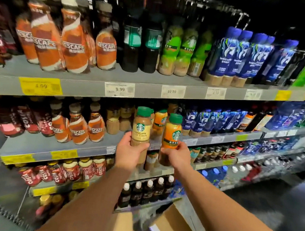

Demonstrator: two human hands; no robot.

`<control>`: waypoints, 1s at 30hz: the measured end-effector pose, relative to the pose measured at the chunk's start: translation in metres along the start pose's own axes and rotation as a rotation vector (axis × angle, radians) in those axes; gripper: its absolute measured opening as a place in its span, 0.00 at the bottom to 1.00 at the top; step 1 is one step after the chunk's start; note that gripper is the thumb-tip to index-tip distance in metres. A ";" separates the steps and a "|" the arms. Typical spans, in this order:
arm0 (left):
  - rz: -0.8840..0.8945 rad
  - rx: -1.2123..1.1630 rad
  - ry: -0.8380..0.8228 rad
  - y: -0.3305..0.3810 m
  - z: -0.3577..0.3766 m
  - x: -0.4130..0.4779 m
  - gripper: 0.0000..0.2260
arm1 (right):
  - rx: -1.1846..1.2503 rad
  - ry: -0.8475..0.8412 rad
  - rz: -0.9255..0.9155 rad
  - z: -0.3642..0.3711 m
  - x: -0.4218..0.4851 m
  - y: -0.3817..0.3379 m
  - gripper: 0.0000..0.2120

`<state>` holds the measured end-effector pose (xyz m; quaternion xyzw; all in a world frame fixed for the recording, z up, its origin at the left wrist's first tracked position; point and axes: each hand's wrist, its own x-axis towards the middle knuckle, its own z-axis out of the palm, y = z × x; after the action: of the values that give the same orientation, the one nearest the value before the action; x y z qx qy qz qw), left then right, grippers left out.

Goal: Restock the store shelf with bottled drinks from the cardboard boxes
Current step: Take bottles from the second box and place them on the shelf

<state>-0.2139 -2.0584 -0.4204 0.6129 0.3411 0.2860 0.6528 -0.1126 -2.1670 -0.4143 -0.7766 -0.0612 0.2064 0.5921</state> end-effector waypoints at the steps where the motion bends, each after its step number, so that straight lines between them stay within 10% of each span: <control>1: 0.019 0.010 0.034 -0.002 0.004 0.008 0.19 | -0.018 -0.008 -0.014 -0.001 0.014 -0.001 0.19; 12: 0.099 0.159 0.371 -0.023 0.012 0.070 0.17 | -0.091 -0.010 -0.111 -0.001 0.108 -0.008 0.17; 30: 0.058 0.321 0.363 -0.051 0.025 0.111 0.18 | -0.148 -0.016 -0.122 0.017 0.167 0.015 0.19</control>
<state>-0.1291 -1.9900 -0.4814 0.6568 0.4762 0.3525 0.4666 0.0297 -2.0992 -0.4734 -0.8113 -0.1284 0.1711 0.5441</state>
